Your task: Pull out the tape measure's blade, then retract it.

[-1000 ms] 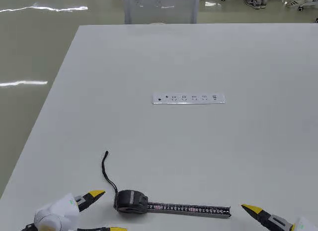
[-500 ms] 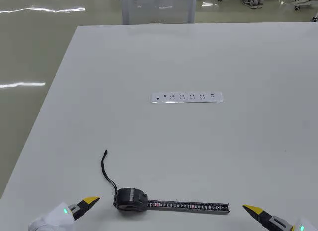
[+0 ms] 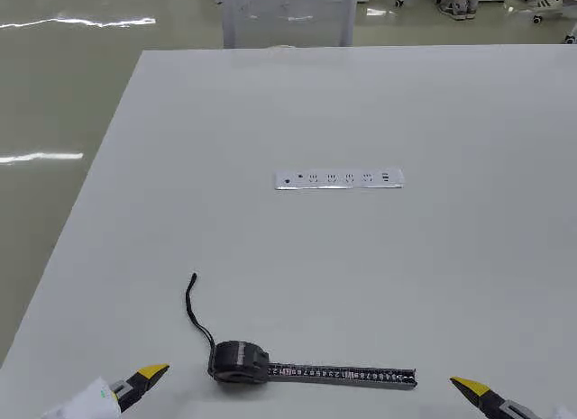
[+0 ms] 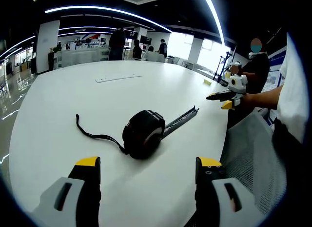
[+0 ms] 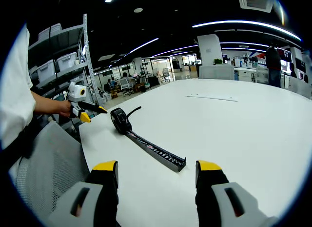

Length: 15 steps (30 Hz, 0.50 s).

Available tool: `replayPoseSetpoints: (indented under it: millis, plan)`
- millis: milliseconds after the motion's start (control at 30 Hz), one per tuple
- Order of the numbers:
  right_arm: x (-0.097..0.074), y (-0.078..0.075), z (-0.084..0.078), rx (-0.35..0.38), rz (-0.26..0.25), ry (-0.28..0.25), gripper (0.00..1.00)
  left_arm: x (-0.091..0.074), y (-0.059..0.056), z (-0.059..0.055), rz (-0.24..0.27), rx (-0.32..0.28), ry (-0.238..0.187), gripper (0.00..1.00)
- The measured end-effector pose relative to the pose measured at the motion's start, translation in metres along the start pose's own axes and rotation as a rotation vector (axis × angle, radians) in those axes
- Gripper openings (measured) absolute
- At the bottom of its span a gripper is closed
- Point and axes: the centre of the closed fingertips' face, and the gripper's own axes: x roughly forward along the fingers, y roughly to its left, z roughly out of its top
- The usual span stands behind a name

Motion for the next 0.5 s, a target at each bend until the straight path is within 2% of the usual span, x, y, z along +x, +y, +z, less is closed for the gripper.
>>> replayPoseSetpoints:
  millis: [500]
  plan:
    - [-0.018, 0.006, -0.003, 0.005, -0.042, -0.01, 0.67, -0.013, -0.009, -0.003, 0.018, -0.018, -0.012, 0.8]
